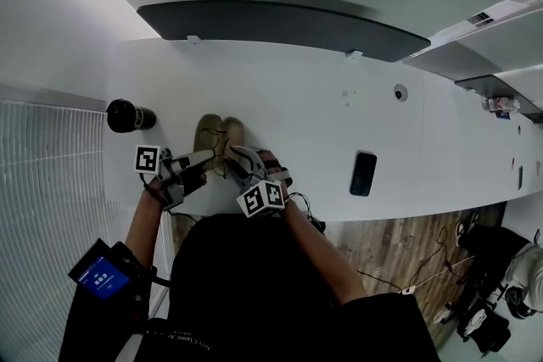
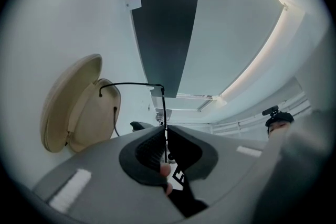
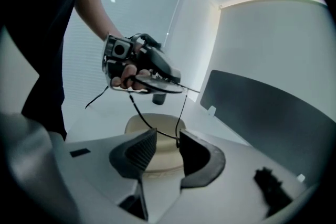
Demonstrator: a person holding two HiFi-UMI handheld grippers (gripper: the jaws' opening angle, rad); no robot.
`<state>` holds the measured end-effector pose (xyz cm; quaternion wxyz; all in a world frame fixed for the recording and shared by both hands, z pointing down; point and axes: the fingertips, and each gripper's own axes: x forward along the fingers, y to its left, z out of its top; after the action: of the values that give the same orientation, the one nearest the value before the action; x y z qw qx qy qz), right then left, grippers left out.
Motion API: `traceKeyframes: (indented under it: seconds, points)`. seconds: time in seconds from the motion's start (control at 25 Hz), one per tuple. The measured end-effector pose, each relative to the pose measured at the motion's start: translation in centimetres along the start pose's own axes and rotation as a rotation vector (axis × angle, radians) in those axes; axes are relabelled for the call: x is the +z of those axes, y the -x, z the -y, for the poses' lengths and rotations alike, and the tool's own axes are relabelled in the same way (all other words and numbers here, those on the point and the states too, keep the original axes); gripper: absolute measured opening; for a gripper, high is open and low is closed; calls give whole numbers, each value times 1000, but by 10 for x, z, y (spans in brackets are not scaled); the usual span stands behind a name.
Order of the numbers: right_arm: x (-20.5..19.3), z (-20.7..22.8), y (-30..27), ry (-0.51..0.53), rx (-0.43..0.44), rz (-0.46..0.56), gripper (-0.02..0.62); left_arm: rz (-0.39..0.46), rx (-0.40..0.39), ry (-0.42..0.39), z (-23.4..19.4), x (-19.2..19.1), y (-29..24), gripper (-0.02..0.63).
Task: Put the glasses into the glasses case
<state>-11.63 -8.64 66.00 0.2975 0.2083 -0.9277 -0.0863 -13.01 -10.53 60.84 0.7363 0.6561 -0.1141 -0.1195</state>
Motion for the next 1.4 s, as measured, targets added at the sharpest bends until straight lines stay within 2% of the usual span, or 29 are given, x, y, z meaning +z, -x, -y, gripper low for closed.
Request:
traceKeyframes:
  seconds: [0.32, 0.44, 0.56, 0.72, 0.84, 1.0, 1.04, 1.16, 1.2, 1.32, 1.4]
  points:
    - [3, 2, -10, -68, 25, 0, 144, -81, 28, 35, -23, -14, -2, 23]
    - [0, 1, -12, -95, 31, -7, 144, -98, 67, 30, -28, -16, -1, 26]
    - [1, 2, -14, -85, 37, -5, 144, -126, 117, 4, -30, -18, 0, 25]
    - [1, 7, -24, -43, 58, -15, 144, -123, 172, -23, -31, -12, 3, 23]
    - [-4, 5, -40, 0, 152, -57, 144, -132, 181, -28, -31, -10, 2, 23]
    - [-13, -3, -58, 124, 304, -160, 144, -129, 201, -28, -30, -8, -1, 23]
    - [-15, -3, -61, 142, 320, -180, 144, -126, 211, -28, -31, -7, -1, 23]
    - [-19, 4, -65, 150, 315, -221, 74, -120, 236, -30, -33, -2, 1, 23]
    - [-20, 5, -66, 150, 321, -242, 72, -122, 243, -32, -33, -1, 1, 23]
    - [-29, -6, -68, 195, 397, -324, 72, -127, 254, -34, -30, 0, -1, 23]
    - [-29, -13, -66, 205, 438, -329, 58, -114, 261, -36, -30, 2, -3, 23]
